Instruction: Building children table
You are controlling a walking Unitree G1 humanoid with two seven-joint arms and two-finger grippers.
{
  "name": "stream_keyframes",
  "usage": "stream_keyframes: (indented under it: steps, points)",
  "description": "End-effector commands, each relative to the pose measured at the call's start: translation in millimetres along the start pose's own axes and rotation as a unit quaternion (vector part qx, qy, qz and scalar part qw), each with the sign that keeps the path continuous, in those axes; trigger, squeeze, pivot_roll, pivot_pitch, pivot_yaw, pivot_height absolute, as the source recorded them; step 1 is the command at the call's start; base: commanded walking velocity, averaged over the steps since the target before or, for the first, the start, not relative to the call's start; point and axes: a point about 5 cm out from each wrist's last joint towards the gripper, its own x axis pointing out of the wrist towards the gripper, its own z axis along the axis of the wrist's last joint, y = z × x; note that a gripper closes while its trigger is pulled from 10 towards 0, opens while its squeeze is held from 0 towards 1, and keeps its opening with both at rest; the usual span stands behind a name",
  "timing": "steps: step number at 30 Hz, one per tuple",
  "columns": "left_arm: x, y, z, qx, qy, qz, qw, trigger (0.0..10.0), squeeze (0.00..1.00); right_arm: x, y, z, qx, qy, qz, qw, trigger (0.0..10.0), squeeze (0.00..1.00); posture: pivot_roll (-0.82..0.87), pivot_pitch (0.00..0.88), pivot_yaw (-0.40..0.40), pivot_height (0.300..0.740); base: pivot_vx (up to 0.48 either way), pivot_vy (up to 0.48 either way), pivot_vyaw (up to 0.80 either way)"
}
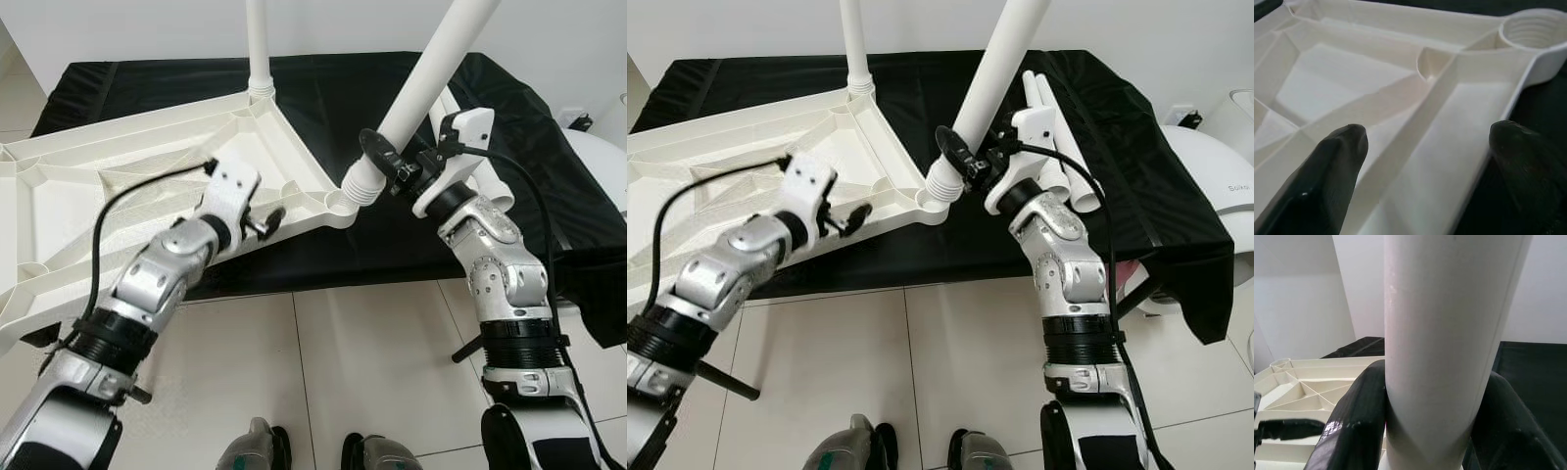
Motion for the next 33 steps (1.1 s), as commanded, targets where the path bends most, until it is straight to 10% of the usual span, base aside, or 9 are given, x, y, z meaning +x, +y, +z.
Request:
stream_keyframes:
  steps: [1, 33]
  points:
    - [-1.0, -9.6, -1.5, 0.011, -0.002, -0.059, 0.998, 10.0, 0.00, -2.0, -0.7, 7.3, -0.007, -0.019, -0.001, 1.000, 10.0, 0.00, -0.05, 0.107, 0.014, 0.740, 0.000, 0.000, 0.00]
    - [-1.4, -41.7, 7.5, 0.102, -0.023, -0.192, 0.976, 10.0, 0.00, -5.3, -2.4, 8.6, -0.013, -0.015, -0.001, 1.000, 10.0, 0.00, -0.06, 0.120, 0.031, 0.740, 0.000, 0.000, 0.00]
